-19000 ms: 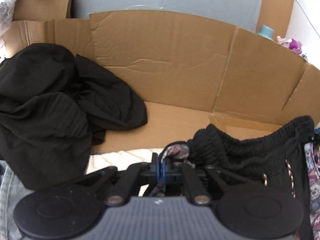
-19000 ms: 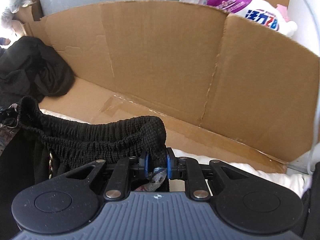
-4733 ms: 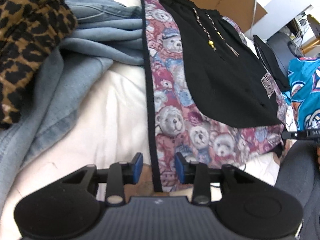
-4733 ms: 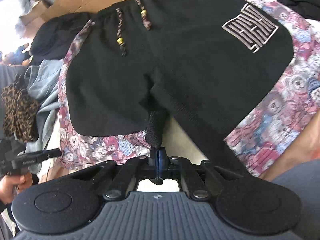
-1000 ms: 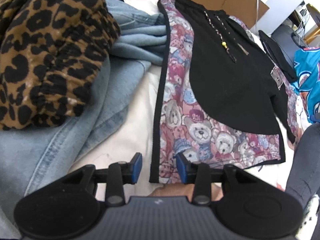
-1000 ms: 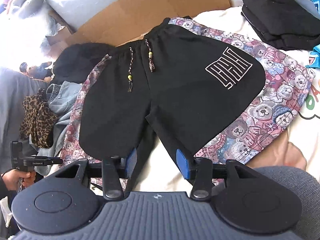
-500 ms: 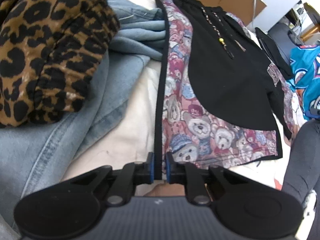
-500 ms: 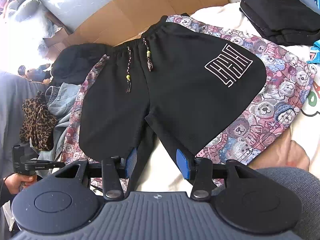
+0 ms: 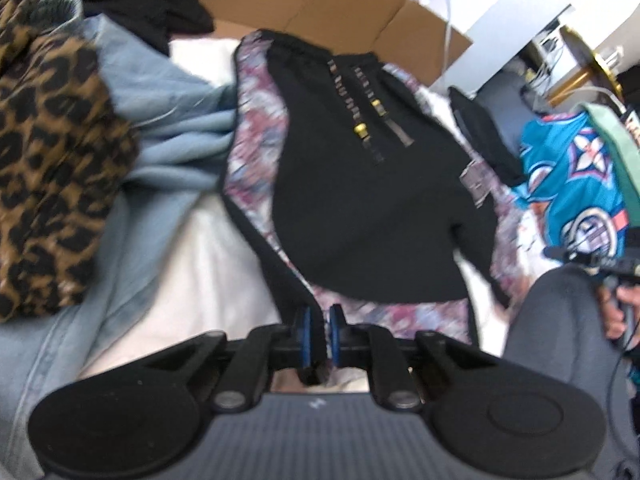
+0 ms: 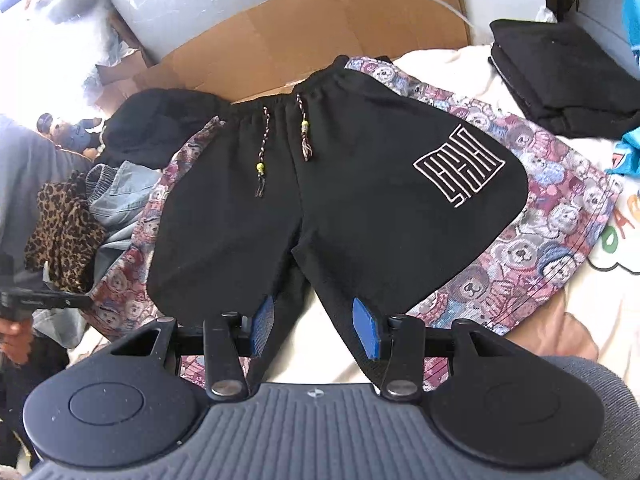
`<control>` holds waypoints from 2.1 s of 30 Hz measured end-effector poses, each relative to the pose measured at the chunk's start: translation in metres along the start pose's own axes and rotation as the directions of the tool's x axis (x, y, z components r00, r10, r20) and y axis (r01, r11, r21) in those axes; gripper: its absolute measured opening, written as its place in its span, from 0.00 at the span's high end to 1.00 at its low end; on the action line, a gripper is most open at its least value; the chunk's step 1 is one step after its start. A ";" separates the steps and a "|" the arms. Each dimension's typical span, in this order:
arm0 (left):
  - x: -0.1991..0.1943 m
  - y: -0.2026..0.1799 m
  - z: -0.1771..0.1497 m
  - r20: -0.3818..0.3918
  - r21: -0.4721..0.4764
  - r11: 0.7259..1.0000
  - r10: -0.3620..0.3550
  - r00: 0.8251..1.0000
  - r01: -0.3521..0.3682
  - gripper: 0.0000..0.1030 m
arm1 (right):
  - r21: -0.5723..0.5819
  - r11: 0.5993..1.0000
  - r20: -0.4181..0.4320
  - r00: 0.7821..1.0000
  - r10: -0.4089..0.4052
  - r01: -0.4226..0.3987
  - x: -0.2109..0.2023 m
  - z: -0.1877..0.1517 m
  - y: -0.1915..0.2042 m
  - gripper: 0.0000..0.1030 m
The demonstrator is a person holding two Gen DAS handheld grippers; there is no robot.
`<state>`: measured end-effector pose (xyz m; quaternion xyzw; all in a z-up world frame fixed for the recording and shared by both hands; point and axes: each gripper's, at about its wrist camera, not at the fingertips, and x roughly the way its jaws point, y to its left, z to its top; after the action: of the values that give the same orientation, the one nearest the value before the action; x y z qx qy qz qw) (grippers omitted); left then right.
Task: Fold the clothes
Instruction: 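Close the left gripper on the black leg hem of the shorts, then close the right gripper on the bear-print side edge while the left gripper holds the hem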
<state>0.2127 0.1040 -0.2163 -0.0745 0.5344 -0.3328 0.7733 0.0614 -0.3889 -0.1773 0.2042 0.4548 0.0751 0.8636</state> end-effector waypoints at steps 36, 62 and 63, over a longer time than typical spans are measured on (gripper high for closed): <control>0.023 -0.106 0.060 -0.027 -0.018 0.986 -0.166 0.986 0.166 0.91 | -0.355 0.932 -0.048 0.997 0.065 -0.078 0.063 0.002 0.205 0.52; 0.026 -0.129 0.063 -0.008 0.066 0.988 -0.140 0.990 0.140 0.69 | -0.315 0.948 -0.020 0.998 -0.058 0.049 0.068 0.029 0.155 0.98; 0.029 -0.127 0.061 -0.015 0.058 0.989 -0.138 0.990 0.139 0.69 | -0.307 0.950 -0.015 0.998 -0.064 0.056 0.065 0.032 0.149 0.98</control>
<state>0.2165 -0.0248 -0.1534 -0.0869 0.5221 -0.4016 0.7474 0.1328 -0.2429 -0.1476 0.0529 0.4542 0.1209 0.8811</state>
